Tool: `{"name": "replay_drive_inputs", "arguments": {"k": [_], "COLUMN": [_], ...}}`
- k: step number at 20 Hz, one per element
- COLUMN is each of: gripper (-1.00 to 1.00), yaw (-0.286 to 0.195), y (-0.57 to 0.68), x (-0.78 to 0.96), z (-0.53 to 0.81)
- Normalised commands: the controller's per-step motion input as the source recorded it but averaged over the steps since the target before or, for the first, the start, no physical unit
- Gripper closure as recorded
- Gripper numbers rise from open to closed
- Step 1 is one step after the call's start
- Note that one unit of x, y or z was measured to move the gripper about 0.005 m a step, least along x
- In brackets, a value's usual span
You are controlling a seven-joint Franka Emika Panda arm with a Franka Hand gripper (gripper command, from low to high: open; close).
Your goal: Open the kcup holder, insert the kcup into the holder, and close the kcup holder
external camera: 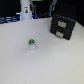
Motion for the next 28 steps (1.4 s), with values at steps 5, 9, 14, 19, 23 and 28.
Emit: {"name": "replay_drive_inputs", "arguments": {"k": [5,9,14,19,23,28], "gripper": [-1.0,-1.0,-1.0,-1.0,-1.0,-1.0], "yaw": [-0.15,-0.166,-0.174,-0.18,-0.178,-0.171], "y": [0.58,0.61,0.64,0.68,0.71,0.69], "x": [-0.27,-0.32,-0.37,-0.29,-0.22,-0.11], "z": [0.23,0.25,0.23,0.14,0.04,-0.02]}}
